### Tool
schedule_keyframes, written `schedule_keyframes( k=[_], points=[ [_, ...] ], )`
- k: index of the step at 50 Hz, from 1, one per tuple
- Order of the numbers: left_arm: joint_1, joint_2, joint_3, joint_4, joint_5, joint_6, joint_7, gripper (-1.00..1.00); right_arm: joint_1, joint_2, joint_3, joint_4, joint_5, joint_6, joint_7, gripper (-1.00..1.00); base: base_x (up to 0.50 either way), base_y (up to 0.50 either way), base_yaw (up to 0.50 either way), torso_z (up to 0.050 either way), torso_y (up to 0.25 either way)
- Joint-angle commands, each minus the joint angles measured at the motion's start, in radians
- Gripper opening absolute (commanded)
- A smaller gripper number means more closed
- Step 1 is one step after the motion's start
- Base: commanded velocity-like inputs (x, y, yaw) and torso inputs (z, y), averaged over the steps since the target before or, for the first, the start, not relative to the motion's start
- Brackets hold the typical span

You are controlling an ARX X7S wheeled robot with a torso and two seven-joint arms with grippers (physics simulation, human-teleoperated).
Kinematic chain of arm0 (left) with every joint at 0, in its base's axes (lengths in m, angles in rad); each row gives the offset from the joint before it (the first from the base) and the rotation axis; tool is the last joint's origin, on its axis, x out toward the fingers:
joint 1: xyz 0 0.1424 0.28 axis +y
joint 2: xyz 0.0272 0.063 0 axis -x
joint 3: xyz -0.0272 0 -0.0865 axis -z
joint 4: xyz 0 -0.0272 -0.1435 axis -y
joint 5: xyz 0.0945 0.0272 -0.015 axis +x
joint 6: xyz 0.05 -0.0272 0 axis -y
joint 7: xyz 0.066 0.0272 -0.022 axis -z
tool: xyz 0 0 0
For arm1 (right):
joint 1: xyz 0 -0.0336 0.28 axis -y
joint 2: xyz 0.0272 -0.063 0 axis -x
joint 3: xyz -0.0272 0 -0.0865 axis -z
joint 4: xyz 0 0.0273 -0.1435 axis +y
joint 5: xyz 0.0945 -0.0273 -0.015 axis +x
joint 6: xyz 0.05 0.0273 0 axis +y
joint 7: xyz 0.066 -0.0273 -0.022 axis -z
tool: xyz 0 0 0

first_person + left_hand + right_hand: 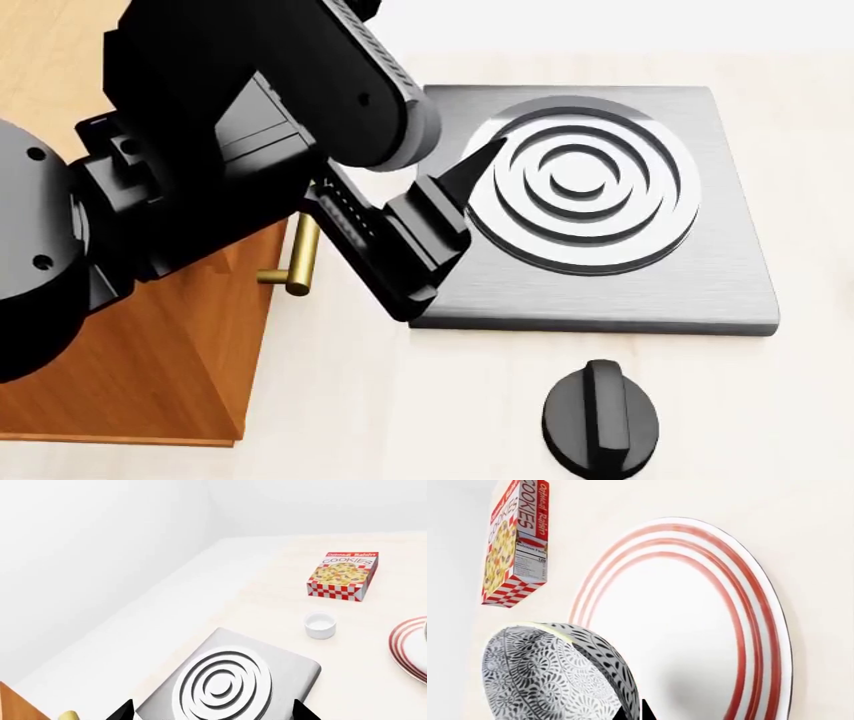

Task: Pick the akita bowl on the wooden cabinet and place it on the plate.

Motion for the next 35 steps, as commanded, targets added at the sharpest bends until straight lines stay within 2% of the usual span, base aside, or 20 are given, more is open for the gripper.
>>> schedule_keyframes(
  k=[1, 30, 31, 35],
  points=[
    [0.003, -0.002, 0.005, -0.002, 0.005, 0.004, 0.003, 1.00, 0.017, 0.002, -0.004, 0.024, -0.018, 0.016, -0.009, -1.00, 0.00, 0.00, 0.00, 0.000, 0.000],
    [0.014, -0.005, 0.018, -0.006, 0.014, 0.017, 0.011, 1.00, 0.034, -0.001, -0.020, 0.059, -0.039, 0.026, -0.015, -1.00, 0.00, 0.00, 0.00, 0.000, 0.000],
    [0.012, -0.006, 0.017, -0.005, 0.012, 0.016, 0.010, 1.00, 0.033, 0.001, -0.019, 0.054, -0.043, 0.026, -0.016, 1.00, 0.00, 0.00, 0.00, 0.000, 0.000],
    [0.012, -0.005, 0.017, -0.003, 0.010, 0.017, 0.009, 1.00, 0.033, 0.003, -0.022, 0.047, -0.053, 0.025, -0.016, 1.00, 0.00, 0.00, 0.00, 0.000, 0.000]
  ],
)
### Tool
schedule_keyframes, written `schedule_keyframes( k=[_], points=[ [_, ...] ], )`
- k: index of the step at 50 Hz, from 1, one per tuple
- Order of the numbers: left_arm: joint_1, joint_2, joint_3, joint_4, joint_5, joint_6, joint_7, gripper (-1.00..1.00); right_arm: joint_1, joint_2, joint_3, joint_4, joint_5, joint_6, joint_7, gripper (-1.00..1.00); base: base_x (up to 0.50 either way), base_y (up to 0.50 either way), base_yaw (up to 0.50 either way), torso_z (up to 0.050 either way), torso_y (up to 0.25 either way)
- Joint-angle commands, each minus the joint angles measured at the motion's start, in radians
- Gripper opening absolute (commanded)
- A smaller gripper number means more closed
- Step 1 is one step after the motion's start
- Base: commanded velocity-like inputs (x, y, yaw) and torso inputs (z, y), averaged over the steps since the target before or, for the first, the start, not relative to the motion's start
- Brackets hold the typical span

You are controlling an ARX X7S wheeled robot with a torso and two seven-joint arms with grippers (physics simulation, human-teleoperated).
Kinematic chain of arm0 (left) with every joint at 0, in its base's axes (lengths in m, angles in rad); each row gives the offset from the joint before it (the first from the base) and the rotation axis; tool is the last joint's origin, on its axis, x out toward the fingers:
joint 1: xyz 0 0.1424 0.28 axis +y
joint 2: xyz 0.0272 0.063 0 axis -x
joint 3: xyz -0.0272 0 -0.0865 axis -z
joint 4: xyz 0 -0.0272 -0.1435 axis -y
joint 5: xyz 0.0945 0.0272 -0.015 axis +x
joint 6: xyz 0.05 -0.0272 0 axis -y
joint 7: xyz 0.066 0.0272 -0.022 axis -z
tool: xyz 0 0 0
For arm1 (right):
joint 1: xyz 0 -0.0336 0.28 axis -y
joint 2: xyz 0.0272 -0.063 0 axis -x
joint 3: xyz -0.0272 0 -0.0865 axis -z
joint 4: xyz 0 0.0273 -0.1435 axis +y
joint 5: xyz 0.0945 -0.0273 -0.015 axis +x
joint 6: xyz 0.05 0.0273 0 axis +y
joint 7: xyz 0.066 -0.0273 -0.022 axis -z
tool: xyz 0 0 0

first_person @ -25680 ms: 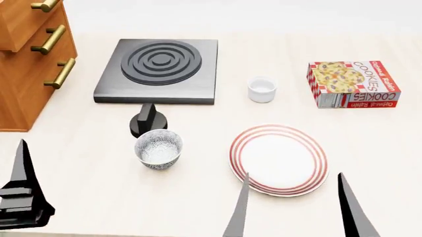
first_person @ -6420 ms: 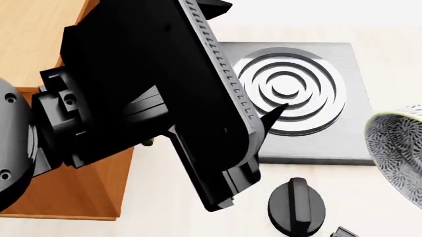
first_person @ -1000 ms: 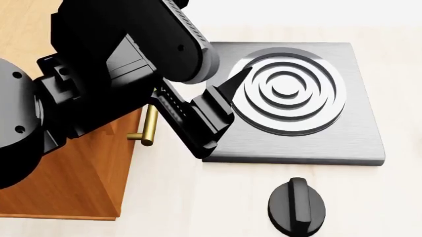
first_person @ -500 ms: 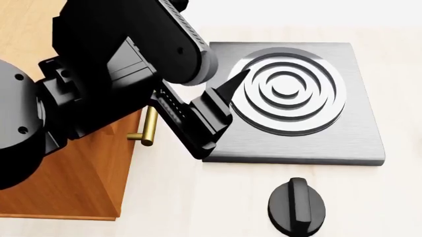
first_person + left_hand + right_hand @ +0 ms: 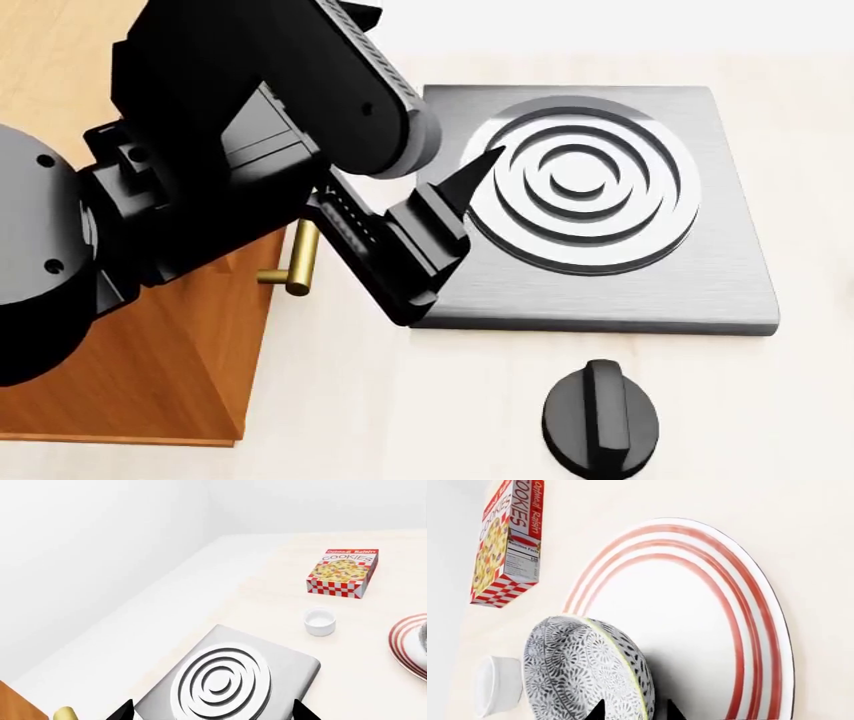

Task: Pick the akita bowl on the wooden cabinet and place it on the plate.

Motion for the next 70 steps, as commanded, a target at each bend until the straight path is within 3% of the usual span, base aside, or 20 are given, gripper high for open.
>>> schedule_keyframes(
  k=[1, 23, 47, 70],
  points=[
    [0.000, -0.001, 0.003, 0.002, -0.001, 0.002, 0.000, 1.00, 0.003, 0.007, -0.001, -0.012, -0.033, 0.004, -0.003, 1.00, 0.00, 0.00, 0.00, 0.000, 0.000],
    [0.005, -0.012, 0.006, 0.002, 0.000, 0.007, -0.001, 1.00, -0.004, 0.002, 0.002, -0.015, -0.036, 0.011, -0.018, 1.00, 0.00, 0.00, 0.00, 0.000, 0.000],
    [0.000, -0.021, 0.002, 0.007, -0.013, 0.007, -0.012, 1.00, -0.057, 0.052, 0.064, -0.157, -0.072, -0.009, 0.036, 1.00, 0.00, 0.00, 0.00, 0.000, 0.000],
    [-0.003, -0.029, 0.001, 0.012, -0.019, 0.010, -0.013, 1.00, -0.075, 0.218, 0.168, -0.524, -0.269, -0.029, 0.274, 1.00, 0.00, 0.00, 0.00, 0.000, 0.000]
  ],
)
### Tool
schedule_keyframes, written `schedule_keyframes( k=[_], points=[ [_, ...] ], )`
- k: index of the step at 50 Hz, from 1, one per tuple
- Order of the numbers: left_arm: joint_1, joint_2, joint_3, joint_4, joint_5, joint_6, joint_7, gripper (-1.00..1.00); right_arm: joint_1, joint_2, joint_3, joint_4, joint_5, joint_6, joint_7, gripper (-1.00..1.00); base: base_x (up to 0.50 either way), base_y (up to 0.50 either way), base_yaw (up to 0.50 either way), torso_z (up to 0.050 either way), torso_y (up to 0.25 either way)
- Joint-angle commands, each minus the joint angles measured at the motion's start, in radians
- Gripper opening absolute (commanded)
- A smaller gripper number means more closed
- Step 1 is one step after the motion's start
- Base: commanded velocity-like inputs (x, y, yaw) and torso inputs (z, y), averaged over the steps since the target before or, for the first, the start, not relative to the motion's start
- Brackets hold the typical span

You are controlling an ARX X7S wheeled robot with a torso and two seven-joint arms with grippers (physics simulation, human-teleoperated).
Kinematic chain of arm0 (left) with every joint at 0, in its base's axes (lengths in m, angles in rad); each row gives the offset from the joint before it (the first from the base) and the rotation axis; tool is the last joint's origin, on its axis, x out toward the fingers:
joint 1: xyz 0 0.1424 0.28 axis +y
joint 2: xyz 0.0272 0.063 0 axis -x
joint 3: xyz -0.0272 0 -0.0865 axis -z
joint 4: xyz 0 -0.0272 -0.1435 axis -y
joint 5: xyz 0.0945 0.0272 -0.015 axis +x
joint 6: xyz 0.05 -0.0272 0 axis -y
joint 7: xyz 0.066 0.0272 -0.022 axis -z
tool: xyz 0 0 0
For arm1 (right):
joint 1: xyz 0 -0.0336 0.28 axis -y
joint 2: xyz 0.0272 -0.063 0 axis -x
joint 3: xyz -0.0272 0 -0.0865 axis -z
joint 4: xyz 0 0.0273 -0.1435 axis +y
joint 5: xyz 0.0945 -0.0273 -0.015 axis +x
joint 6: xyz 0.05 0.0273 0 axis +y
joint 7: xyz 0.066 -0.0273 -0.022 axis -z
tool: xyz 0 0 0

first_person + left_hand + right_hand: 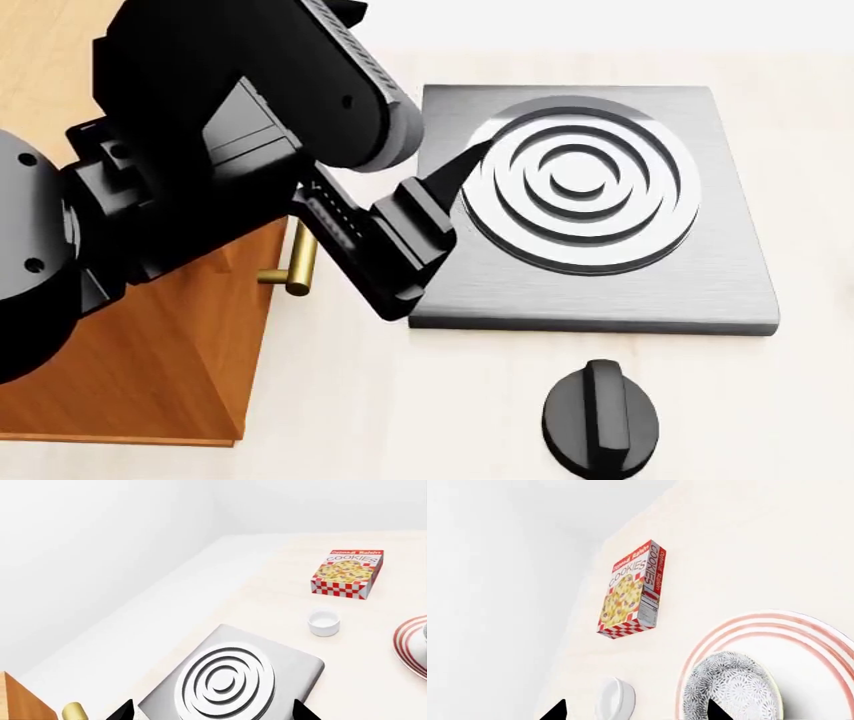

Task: Pick the akita bowl on the wooden cabinet and place it on the plate.

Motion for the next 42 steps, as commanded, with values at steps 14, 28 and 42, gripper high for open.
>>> schedule_keyframes(
  k=[14, 28, 42],
  points=[
    [0.004, -0.011, -0.002, 0.004, -0.005, 0.008, -0.004, 1.00, 0.029, 0.169, 0.121, -0.324, -0.062, 0.025, 0.169, 1.00, 0.00, 0.00, 0.00, 0.000, 0.000],
    [-0.005, -0.023, -0.012, 0.018, -0.025, 0.002, -0.017, 1.00, 0.168, 0.346, 0.155, -0.515, -0.053, 0.063, 0.313, 1.00, 0.00, 0.00, 0.00, 0.000, 0.000],
    [-0.019, -0.030, -0.024, 0.028, -0.047, -0.004, -0.032, 1.00, 0.278, 0.469, 0.160, -0.614, -0.029, 0.065, 0.409, 1.00, 0.00, 0.00, 0.00, 0.000, 0.000]
  ],
)
